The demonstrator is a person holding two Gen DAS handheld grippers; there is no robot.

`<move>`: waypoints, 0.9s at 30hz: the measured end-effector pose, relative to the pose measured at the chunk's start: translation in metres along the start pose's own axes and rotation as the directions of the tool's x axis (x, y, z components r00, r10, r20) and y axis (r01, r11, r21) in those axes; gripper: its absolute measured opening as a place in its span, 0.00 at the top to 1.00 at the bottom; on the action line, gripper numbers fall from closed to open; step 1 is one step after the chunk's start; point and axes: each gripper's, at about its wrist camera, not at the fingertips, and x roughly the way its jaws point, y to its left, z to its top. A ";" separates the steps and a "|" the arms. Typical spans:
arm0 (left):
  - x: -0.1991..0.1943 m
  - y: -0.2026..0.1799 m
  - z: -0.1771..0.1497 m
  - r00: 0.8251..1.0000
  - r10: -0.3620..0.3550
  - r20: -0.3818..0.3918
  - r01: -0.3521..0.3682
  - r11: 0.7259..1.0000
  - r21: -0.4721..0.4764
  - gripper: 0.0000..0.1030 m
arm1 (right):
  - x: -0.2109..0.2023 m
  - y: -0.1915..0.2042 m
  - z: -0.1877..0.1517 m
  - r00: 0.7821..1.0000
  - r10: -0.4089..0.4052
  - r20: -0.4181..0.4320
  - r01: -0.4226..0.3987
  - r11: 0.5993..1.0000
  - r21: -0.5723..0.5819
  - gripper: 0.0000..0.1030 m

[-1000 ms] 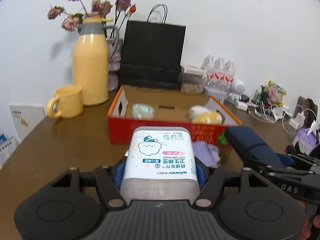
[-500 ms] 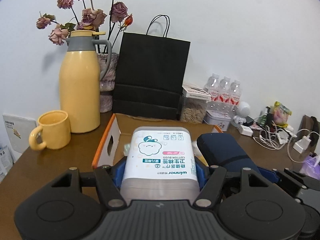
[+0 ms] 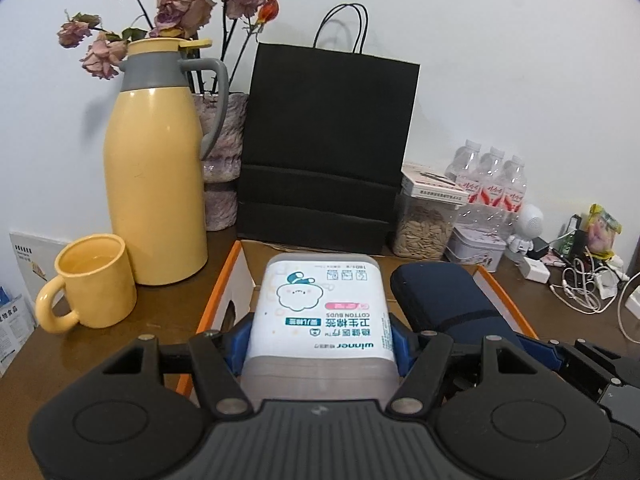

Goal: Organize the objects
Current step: 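Lower the cotton-bud box and navy case into the cardboard box, open both tools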

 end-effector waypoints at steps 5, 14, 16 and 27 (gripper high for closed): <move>0.023 0.000 0.007 1.000 0.016 -0.012 -0.016 1.000 0.006 0.38 | 0.022 -0.004 0.003 1.000 0.006 -0.015 -0.006 1.000 0.007 0.37; 0.049 -0.003 0.012 0.999 0.034 -0.017 -0.033 0.999 0.040 0.38 | 0.050 -0.011 0.004 0.999 0.001 -0.049 -0.001 1.000 -0.004 0.37; 0.053 -0.003 0.010 0.999 0.044 -0.027 -0.043 0.998 0.042 0.37 | 0.052 -0.011 0.002 0.999 0.003 -0.054 -0.003 1.000 -0.003 0.37; 0.055 -0.011 0.004 0.994 0.097 -0.048 -0.092 0.992 0.088 0.00 | 0.049 -0.010 0.002 0.996 -0.015 -0.082 0.014 1.000 -0.014 0.00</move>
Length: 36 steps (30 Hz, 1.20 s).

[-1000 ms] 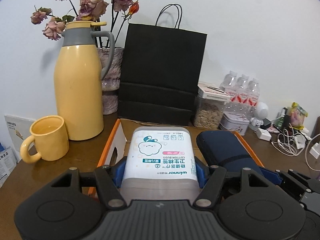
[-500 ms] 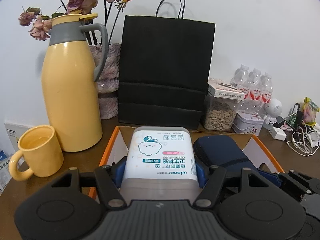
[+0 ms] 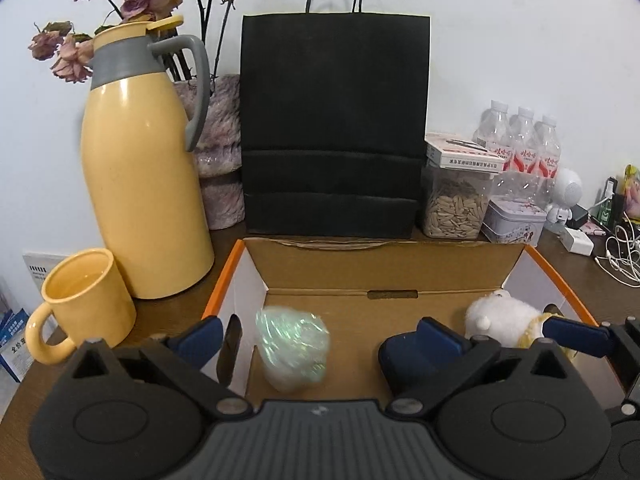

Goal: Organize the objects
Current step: 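Lower the cotton-bud box and navy case into the cardboard box, open both tools, then withdraw both tools from the box toward the remaining items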

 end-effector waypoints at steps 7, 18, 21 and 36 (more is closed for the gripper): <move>0.002 0.002 0.000 1.000 0.005 -0.012 -0.005 1.000 -0.011 0.00 | -0.001 0.000 0.001 1.000 -0.003 0.003 0.003 1.000 -0.002 0.00; -0.012 0.006 -0.001 1.000 -0.004 0.011 0.004 1.000 -0.029 0.00 | -0.009 -0.002 -0.001 1.000 -0.019 0.009 0.019 1.000 -0.013 0.00; -0.021 0.006 -0.002 1.000 -0.008 0.024 0.009 1.000 -0.023 0.00 | -0.015 -0.001 -0.003 1.000 -0.019 0.015 0.019 1.000 -0.022 0.00; -0.083 0.011 -0.020 0.995 -0.039 0.095 0.042 0.999 -0.030 0.00 | -0.071 0.011 -0.020 0.997 -0.046 0.061 0.048 0.998 -0.042 0.00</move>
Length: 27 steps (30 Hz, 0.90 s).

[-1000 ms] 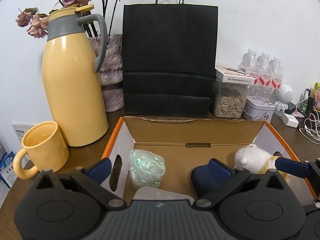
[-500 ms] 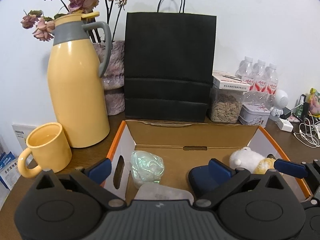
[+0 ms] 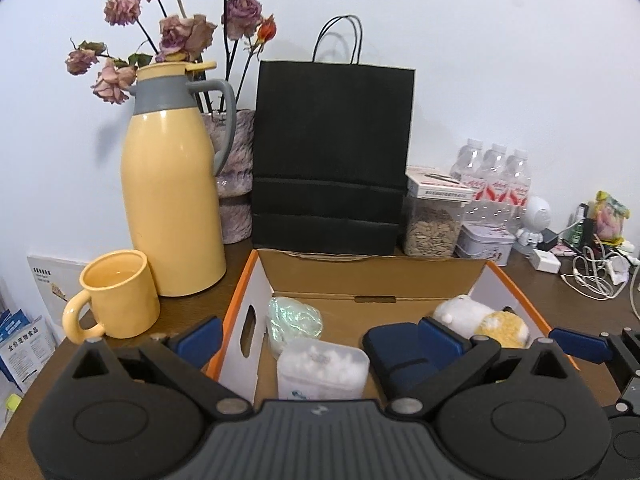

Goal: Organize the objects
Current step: 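Withdraw both tools from the box toward the remaining items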

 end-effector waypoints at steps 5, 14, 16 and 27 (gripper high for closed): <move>-0.023 0.002 -0.011 1.000 -0.019 0.008 0.019 1.000 0.004 0.00 | -0.022 0.003 -0.009 1.000 0.002 0.004 -0.002 1.000 -0.003 0.00; -0.054 0.015 -0.037 1.000 0.012 -0.015 -0.012 1.000 0.023 0.00 | -0.060 0.007 -0.031 1.000 0.006 -0.006 -0.006 1.000 0.006 0.00; -0.061 0.019 -0.043 1.000 0.025 -0.018 -0.025 0.999 0.022 0.00 | -0.067 0.009 -0.037 1.000 0.007 -0.012 -0.007 1.000 0.007 0.00; -0.085 0.047 -0.077 0.996 0.048 -0.069 -0.047 0.999 0.020 0.01 | -0.096 0.017 -0.068 0.998 0.004 -0.055 -0.003 1.000 0.011 0.00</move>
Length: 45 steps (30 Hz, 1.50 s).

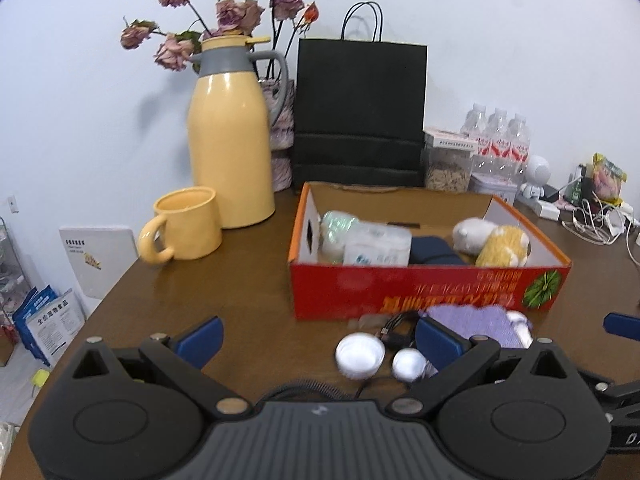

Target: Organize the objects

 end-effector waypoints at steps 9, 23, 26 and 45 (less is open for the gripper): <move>-0.008 0.012 -0.028 0.998 -0.010 -0.059 0.011 1.000 0.017 0.00 | -0.013 0.007 -0.028 0.999 -0.005 -0.052 0.005 1.000 0.003 0.00; -0.007 0.020 -0.038 0.996 -0.007 -0.087 0.009 1.000 0.020 0.00 | 0.019 0.005 -0.039 0.988 -0.030 -0.151 0.018 0.997 -0.081 0.07; -0.006 0.020 -0.038 0.996 -0.008 -0.090 0.009 1.000 0.017 0.00 | 0.029 0.002 -0.034 0.985 0.020 -0.170 -0.035 0.996 -0.086 0.16; 0.007 -0.006 -0.041 0.993 -0.068 -0.098 0.079 0.991 0.112 0.00 | 0.014 -0.018 -0.043 0.996 0.058 -0.071 -0.059 0.998 -0.011 0.74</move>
